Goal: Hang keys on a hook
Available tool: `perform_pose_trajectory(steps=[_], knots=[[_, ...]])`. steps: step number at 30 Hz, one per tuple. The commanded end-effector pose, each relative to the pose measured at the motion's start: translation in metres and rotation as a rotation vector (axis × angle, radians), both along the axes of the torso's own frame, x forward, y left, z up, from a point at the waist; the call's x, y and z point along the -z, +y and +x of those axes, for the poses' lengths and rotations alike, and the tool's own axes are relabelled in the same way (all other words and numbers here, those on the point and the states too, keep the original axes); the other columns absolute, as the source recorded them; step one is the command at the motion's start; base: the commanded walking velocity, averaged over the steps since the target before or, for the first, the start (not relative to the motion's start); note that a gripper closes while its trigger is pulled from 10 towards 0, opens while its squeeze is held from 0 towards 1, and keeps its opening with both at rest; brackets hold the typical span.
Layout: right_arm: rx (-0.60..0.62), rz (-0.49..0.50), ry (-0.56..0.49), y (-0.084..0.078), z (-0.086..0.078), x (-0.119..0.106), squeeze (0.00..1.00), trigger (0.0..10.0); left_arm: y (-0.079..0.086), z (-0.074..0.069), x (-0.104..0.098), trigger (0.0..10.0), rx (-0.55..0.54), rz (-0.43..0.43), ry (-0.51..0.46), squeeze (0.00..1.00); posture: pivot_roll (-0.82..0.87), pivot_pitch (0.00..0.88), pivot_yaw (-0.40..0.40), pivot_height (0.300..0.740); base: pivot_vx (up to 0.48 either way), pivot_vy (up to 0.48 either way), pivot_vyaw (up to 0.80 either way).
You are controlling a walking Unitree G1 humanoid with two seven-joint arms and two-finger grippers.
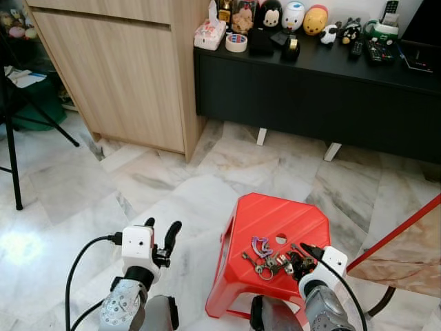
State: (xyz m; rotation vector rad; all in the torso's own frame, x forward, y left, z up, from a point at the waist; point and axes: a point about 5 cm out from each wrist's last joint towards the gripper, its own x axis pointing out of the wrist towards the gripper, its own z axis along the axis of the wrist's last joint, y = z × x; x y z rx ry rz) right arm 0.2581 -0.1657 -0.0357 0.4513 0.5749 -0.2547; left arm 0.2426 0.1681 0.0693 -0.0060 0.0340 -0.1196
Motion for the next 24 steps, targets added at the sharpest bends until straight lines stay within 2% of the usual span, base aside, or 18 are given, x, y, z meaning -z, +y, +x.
perform_pose_trajectory(steps=[1, 9, 10, 11, 12, 13, 14, 15, 16, 17, 24], knots=[[-0.001, -0.002, 0.02, 0.0, -0.003, 0.003, 0.0, 10.0, -0.001, -0.002, 0.004, 10.0, 0.005, 0.011, 0.022, 0.0, 0.05, 0.151, -0.096, 0.629, 0.0, 0.0, 0.0], [0.001, -0.008, 0.034, 0.0, -0.007, 0.006, 0.0, 10.0, -0.001, -0.004, 0.005, 10.0, 0.013, 0.02, 0.027, 0.0, 0.05, 0.148, -0.095, 0.629, 0.0, 0.0, 0.0], [0.0, -0.012, 0.045, 0.0, -0.008, 0.007, 0.0, 9.4, -0.001, -0.004, 0.005, 10.0, 0.014, 0.02, 0.028, 0.0, 0.05, 0.148, -0.095, 0.629, 0.0, 0.0, 0.0], [-0.012, -0.024, 0.074, 0.0, -0.01, 0.009, 0.0, 5.4, -0.002, -0.003, 0.005, 10.0, 0.015, 0.02, 0.028, 0.0, 0.05, 0.147, -0.094, 0.629, 0.0, 0.0, 0.0], [-0.022, -0.034, 0.095, 0.0, -0.012, 0.011, 0.0, 5.4, -0.002, -0.003, 0.005, 10.0, 0.016, 0.02, 0.029, 0.0, 0.05, 0.147, -0.094, 0.629, 0.0, 0.0, 0.0], [-0.024, -0.036, 0.111, 0.0, -0.014, 0.013, 0.0, 0.3, -0.002, -0.003, 0.005, 10.0, 0.015, 0.02, 0.028, 0.0, 0.05, 0.146, -0.094, 0.629, 0.0, 0.0, 0.0], [-0.023, -0.035, 0.116, 0.0, -0.015, 0.013, 0.0, 0.0, -0.001, -0.003, 0.005, 10.0, 0.012, 0.02, 0.027, 0.0, 0.05, 0.146, -0.094, 0.629, 0.0, 0.0, 0.0], [-0.021, -0.033, 0.115, 0.0, -0.015, 0.013, 0.0, 0.5, -0.001, -0.003, 0.005, 10.0, 0.01, 0.02, 0.027, 0.0, 0.06, 0.147, -0.096, 0.629, 0.0, 0.0, 0.0], [-0.021, -0.031, 0.114, 0.0, -0.015, 0.013, 0.0, 3.7, -0.001, -0.002, 0.005, 10.0, 0.009, 0.02, 0.026, 0.0, 0.06, 0.147, -0.096, 0.629, 0.0, 0.0, 0.0], [-0.03, -0.031, 0.115, 0.001, -0.015, 0.013, 0.0, 10.0, 0.0, -0.002, 0.004, 10.0, 0.009, 0.022, 0.025, 0.0, 0.06, 0.147, -0.096, 0.629, 0.0, 0.0, 0.0], [-0.034, -0.03, 0.116, 0.002, -0.014, 0.013, 0.0, 10.0, 0.0, -0.002, 0.004, 10.0, 0.008, 0.024, 0.023, 0.0, 0.06, 0.146, -0.095, 0.629, 0.0, 0.0, 0.0]])
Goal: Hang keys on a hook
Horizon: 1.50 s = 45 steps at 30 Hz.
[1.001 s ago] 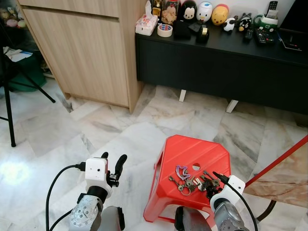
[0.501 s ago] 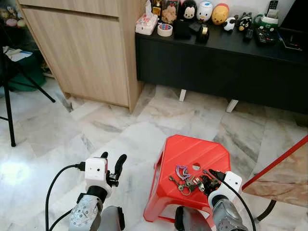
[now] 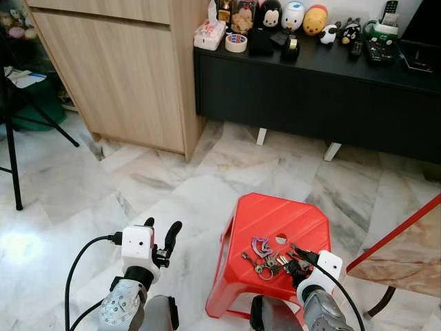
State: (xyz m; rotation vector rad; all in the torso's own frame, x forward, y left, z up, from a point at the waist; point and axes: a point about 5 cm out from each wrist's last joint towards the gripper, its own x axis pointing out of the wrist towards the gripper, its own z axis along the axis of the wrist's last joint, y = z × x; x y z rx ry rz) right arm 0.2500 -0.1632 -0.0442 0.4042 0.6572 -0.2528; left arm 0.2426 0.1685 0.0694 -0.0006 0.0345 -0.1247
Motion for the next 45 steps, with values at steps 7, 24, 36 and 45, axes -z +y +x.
perform_pose_trajectory(steps=[7, 24, 36, 45], knots=[[0.011, -0.02, -0.023, -0.004, 0.0, -0.001, 0.0, 10.0, -0.001, -0.001, 0.004, 10.0, 0.002, 0.019, 0.021, 0.0, 0.06, 0.145, -0.095, 0.629, 0.0, 0.0, 0.0], [-0.005, -0.031, -0.024, -0.004, 0.0, -0.001, 0.0, 10.0, 0.0, -0.001, 0.004, 10.0, 0.005, 0.024, 0.024, 0.0, 0.06, 0.143, -0.094, 0.629, 0.0, 0.0, 0.0], [-0.032, -0.027, -0.01, 0.001, -0.002, 0.001, 0.0, 7.8, 0.001, 0.0, 0.003, 10.0, 0.004, 0.029, 0.017, 0.0, 0.06, 0.145, -0.095, 0.629, 0.0, 0.0, 0.0], [-0.029, -0.03, -0.029, -0.002, 0.003, -0.003, 0.0, 0.0, -0.001, 0.0, 0.004, 10.0, 0.004, 0.025, 0.019, 0.0, 0.06, 0.144, -0.098, 0.629, 0.0, 0.0, 0.0]])
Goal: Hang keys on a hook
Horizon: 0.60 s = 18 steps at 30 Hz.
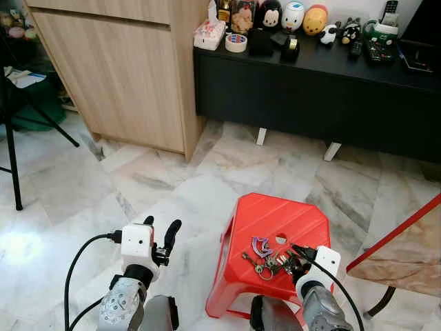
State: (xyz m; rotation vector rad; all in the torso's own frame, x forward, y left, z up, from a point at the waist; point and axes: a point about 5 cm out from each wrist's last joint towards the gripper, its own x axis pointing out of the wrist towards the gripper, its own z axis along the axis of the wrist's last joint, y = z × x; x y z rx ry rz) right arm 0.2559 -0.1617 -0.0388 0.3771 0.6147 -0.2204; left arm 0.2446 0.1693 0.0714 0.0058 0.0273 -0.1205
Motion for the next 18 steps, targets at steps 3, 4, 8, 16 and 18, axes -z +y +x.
perform_pose_trajectory(steps=[3, 4, 8, 16, 18], knots=[[0.002, -0.005, 0.013, -0.0023, -0.0028, 0.0021, 0.0, 0.0, -0.0008, -0.0026, 0.0069, 10.0, 0.007, 0.023, 0.03, 0.0, 0.06, 0.143, -0.097, 0.629, 0.0, 0.0, 0.0], [0.0, -0.002, 0.012, -0.0002, -0.0027, 0.0022, 0.0, 0.0, 0.0001, -0.0024, 0.0074, 10.0, 0.007, 0.025, 0.033, 0.0, 0.06, 0.142, -0.097, 0.629, 0.0, 0.0, 0.0], [-0.001, 0.003, 0.011, 0.0014, -0.0028, 0.0023, 0.0, 0.0, 0.0002, -0.0019, 0.0072, 10.0, 0.008, 0.027, 0.032, 0.0, 0.06, 0.14, -0.096, 0.629, 0.0, 0.0, 0.0], [0.001, 0.0, 0.002, 0.0003, -0.001, 0.0007, 0.0, 0.0, 0.001, -0.0017, 0.0073, 10.0, 0.006, 0.029, 0.03, 0.0, 0.06, 0.138, -0.096, 0.629, 0.0, 0.0, 0.0], [0.001, -0.001, 0.001, -0.0001, -0.0007, 0.0005, 0.0, 0.0, 0.001, -0.0019, 0.0074, 10.0, 0.006, 0.029, 0.03, 0.0, 0.06, 0.138, -0.096, 0.629, 0.0, 0.0, 0.0]])
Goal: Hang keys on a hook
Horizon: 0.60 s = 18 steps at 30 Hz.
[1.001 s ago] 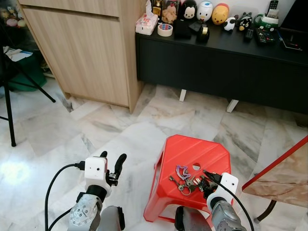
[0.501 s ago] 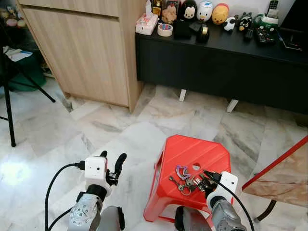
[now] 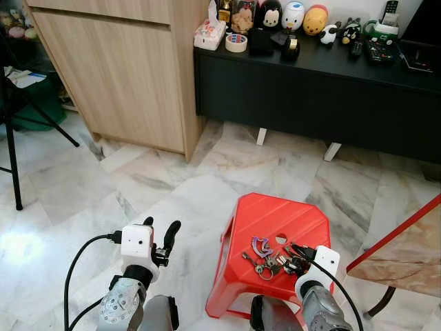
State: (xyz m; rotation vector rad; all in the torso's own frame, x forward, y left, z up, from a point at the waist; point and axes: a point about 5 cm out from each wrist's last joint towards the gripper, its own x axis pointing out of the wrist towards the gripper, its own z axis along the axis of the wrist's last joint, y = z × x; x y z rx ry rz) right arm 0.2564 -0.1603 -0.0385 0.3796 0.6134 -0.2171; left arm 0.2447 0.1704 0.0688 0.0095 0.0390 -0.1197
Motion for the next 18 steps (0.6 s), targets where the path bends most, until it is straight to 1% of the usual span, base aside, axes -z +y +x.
perform_pose_trajectory(steps=[1, 7, 12, 15, 16, 18], knots=[[0.005, -0.007, 0.0, -0.002, -0.001, 0.0, 0.0, 0.0, 0.0, -0.002, 0.005, 10.0, 0.008, 0.026, 0.02, 0.0, 0.06, 0.136, -0.096, 0.629, 0.0, 0.0, 0.0], [0.0, -0.045, -0.033, -0.005, 0.001, -0.003, 0.0, 0.0, -0.001, -0.001, 0.006, 10.0, 0.009, 0.028, 0.021, 0.0, 0.06, 0.134, -0.096, 0.629, 0.0, 0.0, 0.0], [0.008, -0.068, -0.084, -0.007, 0.004, -0.008, 0.0, 0.0, -0.001, 0.0, 0.006, 10.0, 0.008, 0.027, 0.019, 0.0, 0.05, 0.129, -0.098, 0.629, 0.0, 0.0, 0.0], [-0.027, -0.136, -0.165, -0.008, 0.009, -0.017, 0.0, 0.0, -0.001, 0.001, 0.006, 10.0, 0.008, 0.028, 0.019, 0.0, 0.05, 0.124, -0.098, 0.629, 0.0, 0.0, 0.0], [-0.028, -0.137, -0.198, -0.008, 0.011, -0.021, 0.0, 0.0, -0.001, 0.001, 0.007, 10.0, 0.009, 0.028, 0.019, 0.0, 0.05, 0.123, -0.099, 0.629, 0.0, 0.0, 0.0], [-0.019, -0.135, -0.23, -0.007, 0.013, -0.025, 0.0, 0.0, -0.001, 0.002, 0.007, 10.0, 0.009, 0.027, 0.019, 0.0, 0.05, 0.122, -0.099, 0.629, 0.0, 0.0, 0.0]])
